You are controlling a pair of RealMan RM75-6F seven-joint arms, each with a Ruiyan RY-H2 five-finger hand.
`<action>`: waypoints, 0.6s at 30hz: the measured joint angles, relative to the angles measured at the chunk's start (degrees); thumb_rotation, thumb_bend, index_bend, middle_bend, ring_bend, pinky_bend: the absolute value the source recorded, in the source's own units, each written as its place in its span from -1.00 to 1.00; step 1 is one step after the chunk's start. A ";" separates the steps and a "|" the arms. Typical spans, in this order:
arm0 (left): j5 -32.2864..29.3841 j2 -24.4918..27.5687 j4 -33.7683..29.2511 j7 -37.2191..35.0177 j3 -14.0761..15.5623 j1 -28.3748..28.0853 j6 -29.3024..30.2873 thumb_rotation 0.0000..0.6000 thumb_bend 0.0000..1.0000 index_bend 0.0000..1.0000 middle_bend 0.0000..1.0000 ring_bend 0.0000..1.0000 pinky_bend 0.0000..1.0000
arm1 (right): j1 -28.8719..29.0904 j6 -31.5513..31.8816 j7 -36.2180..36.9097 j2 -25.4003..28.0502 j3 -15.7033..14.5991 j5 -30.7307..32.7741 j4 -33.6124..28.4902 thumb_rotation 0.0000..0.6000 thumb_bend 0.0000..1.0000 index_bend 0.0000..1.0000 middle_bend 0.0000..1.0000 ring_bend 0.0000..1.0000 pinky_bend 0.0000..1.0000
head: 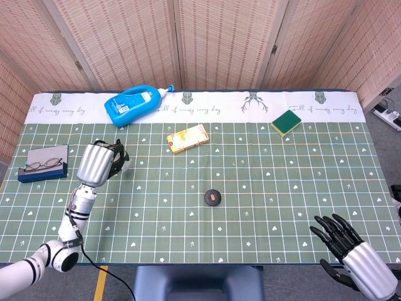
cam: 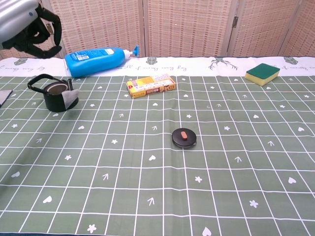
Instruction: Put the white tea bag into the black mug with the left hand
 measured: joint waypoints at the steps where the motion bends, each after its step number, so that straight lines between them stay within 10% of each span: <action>1: -0.74 0.52 -0.32 0.17 -0.76 -0.44 -0.36 1.00 -0.02 0.31 1.00 1.00 1.00 | 0.13 -0.10 0.43 0.11 0.05 0.24 0.02 1.00 -0.15 -1.00 -1.00 -1.00 -1.00; 18: -8.36 3.82 6.55 -5.41 -6.04 -6.13 -8.59 1.00 -0.02 0.30 1.00 1.00 1.00 | 1.07 -2.92 3.93 1.75 1.38 6.82 -1.89 1.00 -0.15 -1.00 -1.00 -1.00 -1.00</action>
